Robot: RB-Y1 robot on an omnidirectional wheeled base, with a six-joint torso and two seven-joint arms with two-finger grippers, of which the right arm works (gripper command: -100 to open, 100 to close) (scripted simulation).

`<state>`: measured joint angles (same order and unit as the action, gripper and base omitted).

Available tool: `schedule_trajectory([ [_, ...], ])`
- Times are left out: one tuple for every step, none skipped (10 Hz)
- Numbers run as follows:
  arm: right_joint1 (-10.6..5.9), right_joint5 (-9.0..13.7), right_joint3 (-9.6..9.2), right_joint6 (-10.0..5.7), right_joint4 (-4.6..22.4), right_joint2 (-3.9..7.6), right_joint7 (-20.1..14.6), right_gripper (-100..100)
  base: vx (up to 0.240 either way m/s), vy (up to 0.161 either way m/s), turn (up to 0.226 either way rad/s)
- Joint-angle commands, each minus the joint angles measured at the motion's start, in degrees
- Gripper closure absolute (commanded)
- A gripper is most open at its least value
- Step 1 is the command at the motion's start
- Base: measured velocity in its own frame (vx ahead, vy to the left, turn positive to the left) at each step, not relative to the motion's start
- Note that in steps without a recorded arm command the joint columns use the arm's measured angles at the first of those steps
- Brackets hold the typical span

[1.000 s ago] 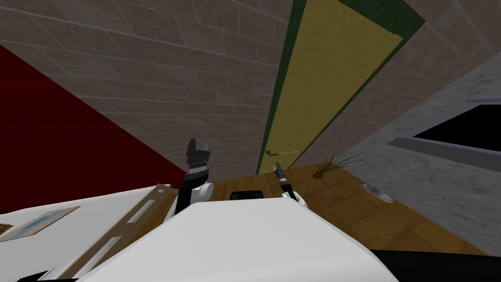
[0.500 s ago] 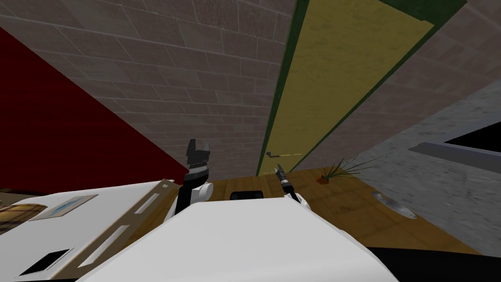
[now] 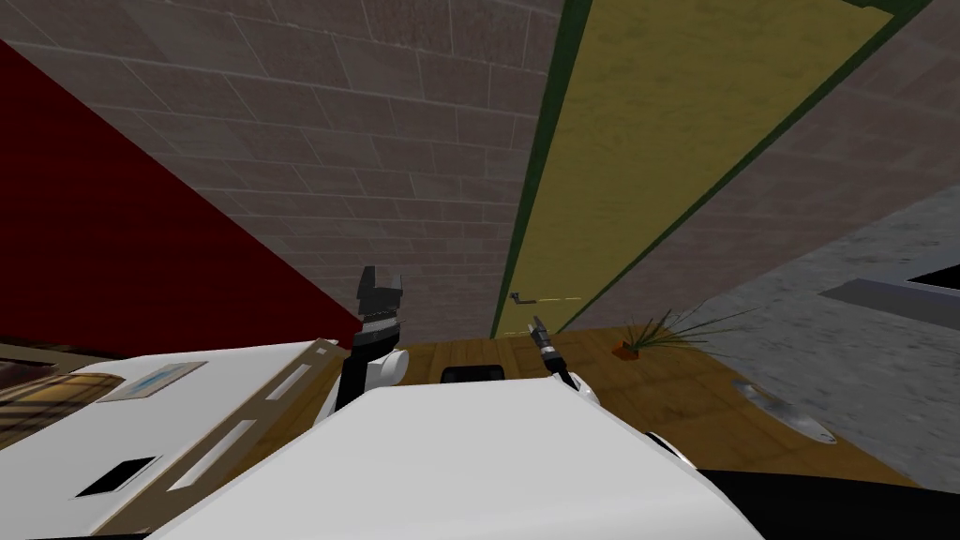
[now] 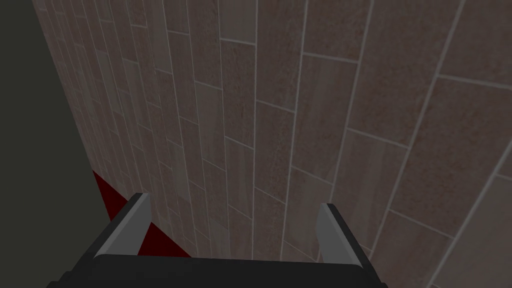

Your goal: Pull the door open

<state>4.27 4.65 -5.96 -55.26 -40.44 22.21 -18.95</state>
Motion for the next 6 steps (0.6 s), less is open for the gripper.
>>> schedule_trajectory([
  [-0.05, 0.51, 0.80, -0.40, 0.96, 0.13, -0.01, -100, 0.143, 0.002, 0.135],
  [-0.06, 0.68, 1.08, -0.54, 1.29, 0.18, -0.01, -100, 0.196, 0.005, 0.165],
  [-0.08, 0.87, 1.38, -0.69, 1.66, 0.23, -0.01, -100, 0.139, 0.009, 0.110],
  [-0.12, 1.28, 2.02, -1.01, 2.43, 0.33, -0.02, -100, 0.151, 0.010, 0.134],
  [-0.15, 1.69, 2.66, -1.34, 3.20, 0.44, -0.02, -100, 0.196, 0.001, 0.199],
  [-0.19, 2.05, 3.24, -1.63, 3.89, 0.54, -0.03, -100, 0.211, 0.025, 0.182],
])
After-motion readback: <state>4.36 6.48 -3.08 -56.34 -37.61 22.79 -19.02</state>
